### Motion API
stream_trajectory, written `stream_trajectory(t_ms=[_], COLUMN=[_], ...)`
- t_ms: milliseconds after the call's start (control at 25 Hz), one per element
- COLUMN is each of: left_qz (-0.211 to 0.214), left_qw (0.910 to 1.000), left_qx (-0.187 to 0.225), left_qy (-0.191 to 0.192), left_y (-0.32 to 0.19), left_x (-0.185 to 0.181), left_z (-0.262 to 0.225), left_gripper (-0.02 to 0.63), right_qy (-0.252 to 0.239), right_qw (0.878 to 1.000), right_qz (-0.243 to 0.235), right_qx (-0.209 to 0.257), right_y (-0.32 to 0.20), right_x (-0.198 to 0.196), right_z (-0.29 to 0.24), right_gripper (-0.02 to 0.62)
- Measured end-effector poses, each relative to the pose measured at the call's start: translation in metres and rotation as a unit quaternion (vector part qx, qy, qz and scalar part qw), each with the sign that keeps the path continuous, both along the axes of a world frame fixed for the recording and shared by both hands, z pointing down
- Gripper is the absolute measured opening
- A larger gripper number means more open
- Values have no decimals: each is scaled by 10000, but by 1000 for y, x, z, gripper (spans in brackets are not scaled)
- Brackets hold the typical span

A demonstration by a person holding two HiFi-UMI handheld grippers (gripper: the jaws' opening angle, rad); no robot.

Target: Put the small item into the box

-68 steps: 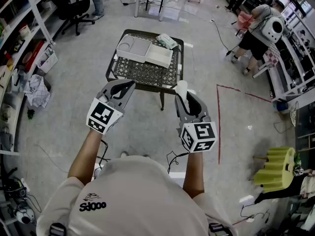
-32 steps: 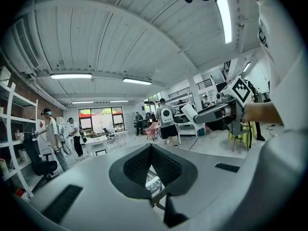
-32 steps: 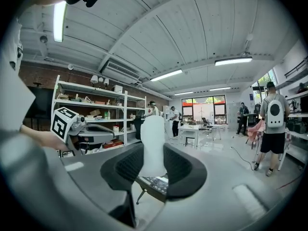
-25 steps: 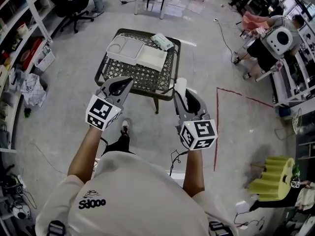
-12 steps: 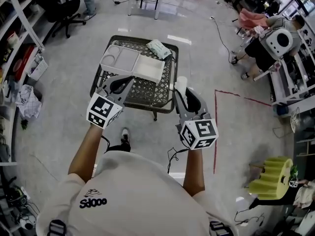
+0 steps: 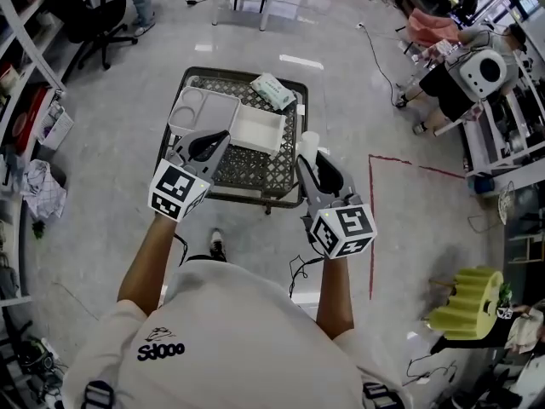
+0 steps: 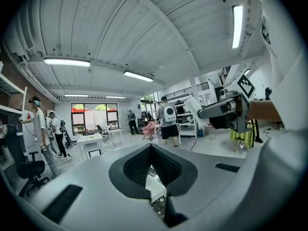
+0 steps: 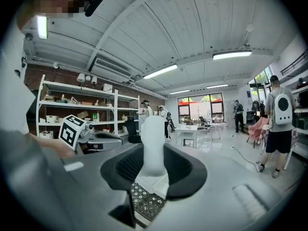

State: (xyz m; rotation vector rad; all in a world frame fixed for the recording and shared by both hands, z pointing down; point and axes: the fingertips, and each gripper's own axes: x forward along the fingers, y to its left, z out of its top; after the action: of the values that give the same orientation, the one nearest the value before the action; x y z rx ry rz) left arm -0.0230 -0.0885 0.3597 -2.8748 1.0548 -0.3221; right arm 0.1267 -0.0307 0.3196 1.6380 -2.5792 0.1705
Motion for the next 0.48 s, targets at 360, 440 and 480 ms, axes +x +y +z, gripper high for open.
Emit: stream_trajectory(t_ms=[360,440,480], left_qz=[151,188,201], left_qw=[9999,9998,9998], left_qx=[6,-8,-23], left_qy=[48,51,51], left_y=[-49,-57,-60], left_x=[-13,-15,-16], left_z=[4,5,6], left_gripper=[0,0,0], right_qy=[95,116,125], right_qw=[9996,9994,9993], right_qz=[241,280,298], right_qx=[-105,-142,-163], right_y=[-49,-57,-61], right_x=[-11,-13,-14], right_z=[8,10,11], right_gripper=[137,137,137])
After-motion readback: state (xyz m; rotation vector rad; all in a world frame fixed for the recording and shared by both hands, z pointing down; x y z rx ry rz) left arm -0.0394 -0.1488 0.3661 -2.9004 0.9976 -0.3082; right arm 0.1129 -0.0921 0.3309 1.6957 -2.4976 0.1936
